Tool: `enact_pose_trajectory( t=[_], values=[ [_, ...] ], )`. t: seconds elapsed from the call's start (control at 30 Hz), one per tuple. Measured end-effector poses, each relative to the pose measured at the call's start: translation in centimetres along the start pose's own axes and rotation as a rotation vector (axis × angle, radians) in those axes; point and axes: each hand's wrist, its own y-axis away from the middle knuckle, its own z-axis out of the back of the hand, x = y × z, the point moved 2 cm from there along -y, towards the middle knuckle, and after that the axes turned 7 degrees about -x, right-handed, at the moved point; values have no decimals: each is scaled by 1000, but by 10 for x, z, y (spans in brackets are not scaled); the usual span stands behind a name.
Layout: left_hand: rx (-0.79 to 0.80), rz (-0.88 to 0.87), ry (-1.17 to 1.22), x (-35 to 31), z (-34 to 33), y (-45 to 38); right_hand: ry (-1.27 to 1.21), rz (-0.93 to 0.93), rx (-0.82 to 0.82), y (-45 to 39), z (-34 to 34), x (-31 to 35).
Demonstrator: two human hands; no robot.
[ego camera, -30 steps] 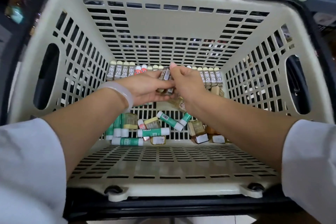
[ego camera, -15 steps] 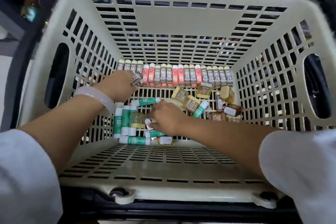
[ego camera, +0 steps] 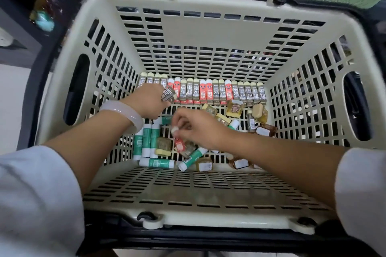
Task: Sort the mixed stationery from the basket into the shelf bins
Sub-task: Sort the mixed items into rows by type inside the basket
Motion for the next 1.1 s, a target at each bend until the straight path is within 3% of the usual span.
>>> enact_pose_trajectory(
  t=[0.17,0.33,0.53,0.67,0.83,1.1],
  values=[
    [-7,-9,-20,-5,-3,4,18,-90,-53,20,56,21],
    [-12,37,148,-5,4,6,177,-85,-54,15,86,42],
    [-67,208,410,10,6,5,-92,-255,-410,-47,54,17],
    [-22,298,445,17,-5,3,-220,-468,-572,-87,16,-11],
    [-34,272,334,18,-13,-4,-253,-456,-738,-110,-3,-16],
    [-4,181,335,15,-13,-6,-465,-406,-604,-90,4,-22]
  ],
)
